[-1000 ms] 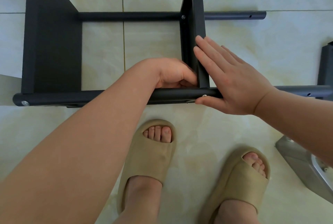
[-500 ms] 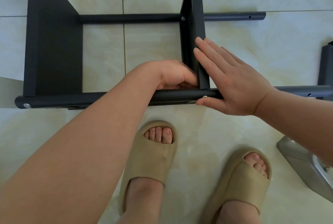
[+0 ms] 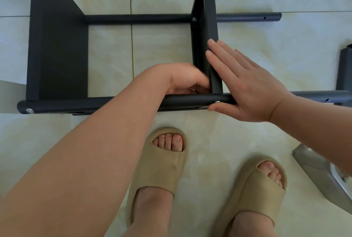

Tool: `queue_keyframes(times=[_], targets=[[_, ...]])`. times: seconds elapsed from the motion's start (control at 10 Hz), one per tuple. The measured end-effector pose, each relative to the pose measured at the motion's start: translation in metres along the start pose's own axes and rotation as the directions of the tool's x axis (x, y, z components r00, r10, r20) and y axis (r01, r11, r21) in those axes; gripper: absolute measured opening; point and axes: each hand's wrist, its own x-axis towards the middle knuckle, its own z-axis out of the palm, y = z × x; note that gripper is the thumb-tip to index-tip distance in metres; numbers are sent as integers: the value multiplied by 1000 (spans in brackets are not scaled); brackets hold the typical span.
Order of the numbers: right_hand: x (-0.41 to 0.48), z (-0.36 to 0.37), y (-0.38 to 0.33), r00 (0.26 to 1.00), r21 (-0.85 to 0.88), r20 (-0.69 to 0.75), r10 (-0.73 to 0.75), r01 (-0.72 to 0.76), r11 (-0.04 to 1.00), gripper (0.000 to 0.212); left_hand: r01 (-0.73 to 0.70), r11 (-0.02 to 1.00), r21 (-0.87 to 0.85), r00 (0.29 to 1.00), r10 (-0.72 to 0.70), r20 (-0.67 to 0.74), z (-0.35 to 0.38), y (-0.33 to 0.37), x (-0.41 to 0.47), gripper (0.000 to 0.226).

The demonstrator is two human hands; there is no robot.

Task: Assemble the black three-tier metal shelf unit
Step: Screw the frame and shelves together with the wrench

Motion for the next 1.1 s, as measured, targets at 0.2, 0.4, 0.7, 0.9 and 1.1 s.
queue_keyframes(times=[0.2, 0.4, 0.7, 0.9, 1.1], targets=[[0, 1, 1, 1000, -2, -3, -4, 4, 1000, 99, -32, 999, 21, 999, 32, 3, 1, 0, -2, 26], [0, 1, 1, 1000, 5, -10, -8, 8, 1000, 99, -23, 999, -26, 1000, 23, 7, 0, 1, -3, 16], [-1, 1, 1, 1000, 1, -15, -5, 5, 1000, 99, 7, 999, 50, 1000, -6, -21, 1, 2, -2, 20], [-1, 1, 1, 1000, 0, -13, -4, 4, 1000, 99, -11, 1000, -3, 1000, 11, 5, 0, 2, -4, 18], [0, 2, 0, 1000, 0, -17, -7, 7, 1000, 99, 43, 996, -73, 998, -40, 44, -4, 1, -1, 22]])
